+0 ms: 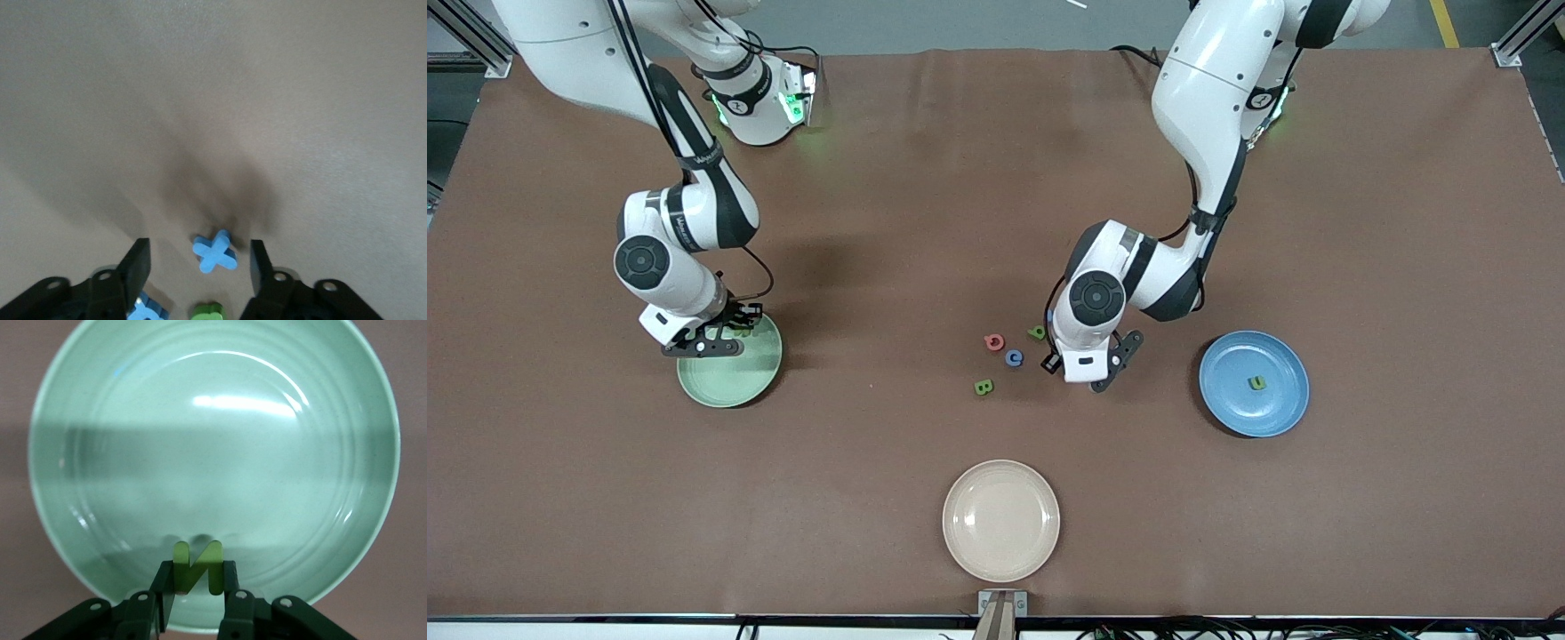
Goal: Sort upper and lower case letters into plates
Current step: 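Release the N onto the green plate while the left gripper lifts the x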
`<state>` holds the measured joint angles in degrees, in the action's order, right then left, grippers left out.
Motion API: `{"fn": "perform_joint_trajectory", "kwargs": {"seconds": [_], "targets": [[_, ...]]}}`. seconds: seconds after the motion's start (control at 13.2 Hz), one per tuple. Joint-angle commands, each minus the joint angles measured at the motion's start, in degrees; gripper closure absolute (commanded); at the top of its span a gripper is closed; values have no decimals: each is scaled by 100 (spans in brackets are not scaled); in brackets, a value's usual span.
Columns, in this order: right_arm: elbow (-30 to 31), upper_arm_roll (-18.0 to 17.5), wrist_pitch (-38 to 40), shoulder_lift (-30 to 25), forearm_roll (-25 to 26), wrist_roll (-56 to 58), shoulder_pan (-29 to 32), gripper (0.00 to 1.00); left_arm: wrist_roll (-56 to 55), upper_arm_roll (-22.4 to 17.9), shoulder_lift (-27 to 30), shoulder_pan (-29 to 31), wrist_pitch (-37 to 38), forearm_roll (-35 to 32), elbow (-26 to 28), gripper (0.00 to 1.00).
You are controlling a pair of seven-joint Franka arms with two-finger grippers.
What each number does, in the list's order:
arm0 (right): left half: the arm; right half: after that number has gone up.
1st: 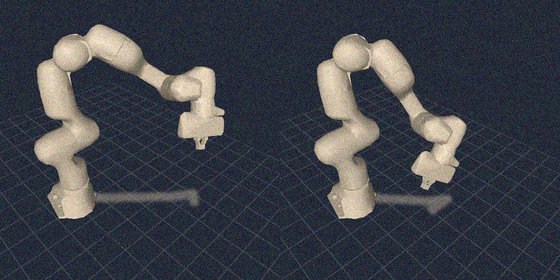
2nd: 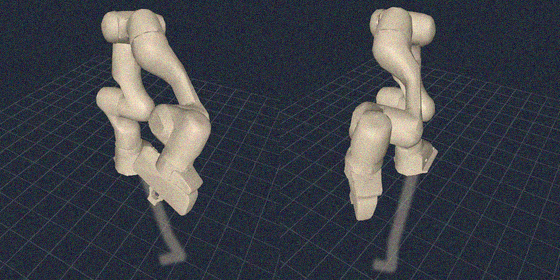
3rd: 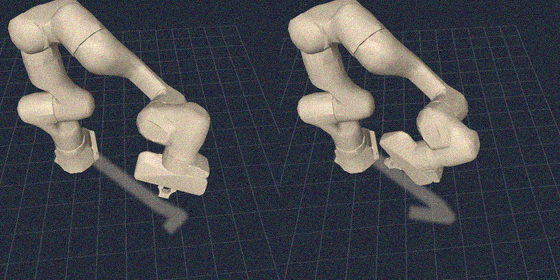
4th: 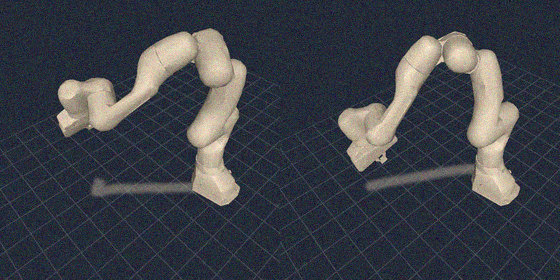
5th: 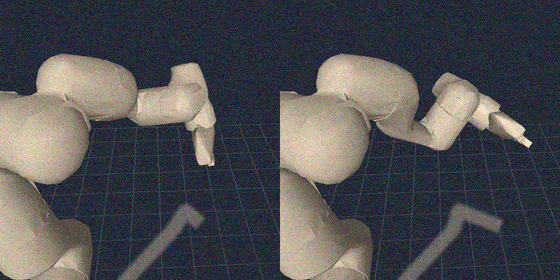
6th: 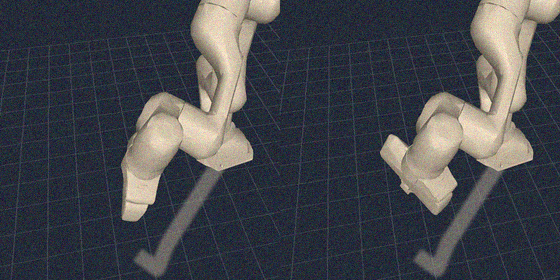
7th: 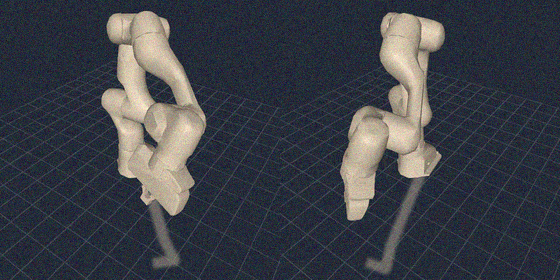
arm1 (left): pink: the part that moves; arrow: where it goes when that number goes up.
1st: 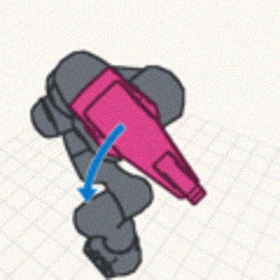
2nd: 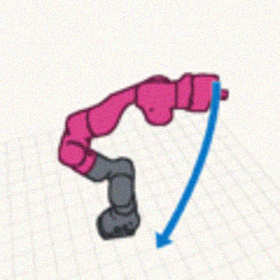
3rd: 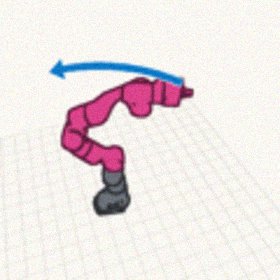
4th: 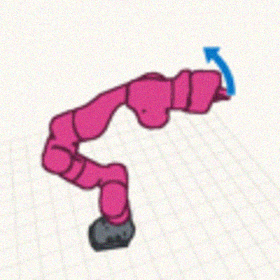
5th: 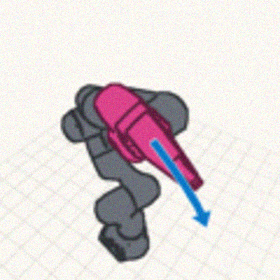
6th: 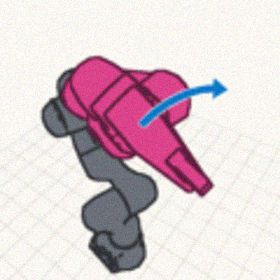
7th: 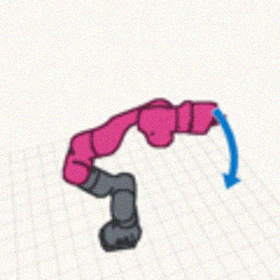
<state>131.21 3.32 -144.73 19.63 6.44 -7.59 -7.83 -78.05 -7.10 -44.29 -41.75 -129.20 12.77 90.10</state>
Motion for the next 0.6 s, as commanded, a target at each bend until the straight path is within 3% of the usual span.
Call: {"fn": "perform_joint_trajectory", "kwargs": {"seconds": [0.0,0.15,0.3,0.38,0.53], "targets": [[-157,-112,84,-29,-12,-40,81,0,-53,-20,-115,-27,-245,77,-10,34],[-778,-174,845,-21,-229,-276,-42,0,-44,-20,-124,-96,-246,86,7,39],[-1403,-244,1497,-12,-905,-575,-366,0,-35,-20,-133,-97,-246,86,-10,50],[-1649,-244,1683,14,-1073,-873,-594,0,-9,-20,-133,-97,-246,86,-2,57],[-2088,-244,1737,250,-1101,-1933,-1112,0,35,-20,-133,-106,-246,86,-2,86]]}}
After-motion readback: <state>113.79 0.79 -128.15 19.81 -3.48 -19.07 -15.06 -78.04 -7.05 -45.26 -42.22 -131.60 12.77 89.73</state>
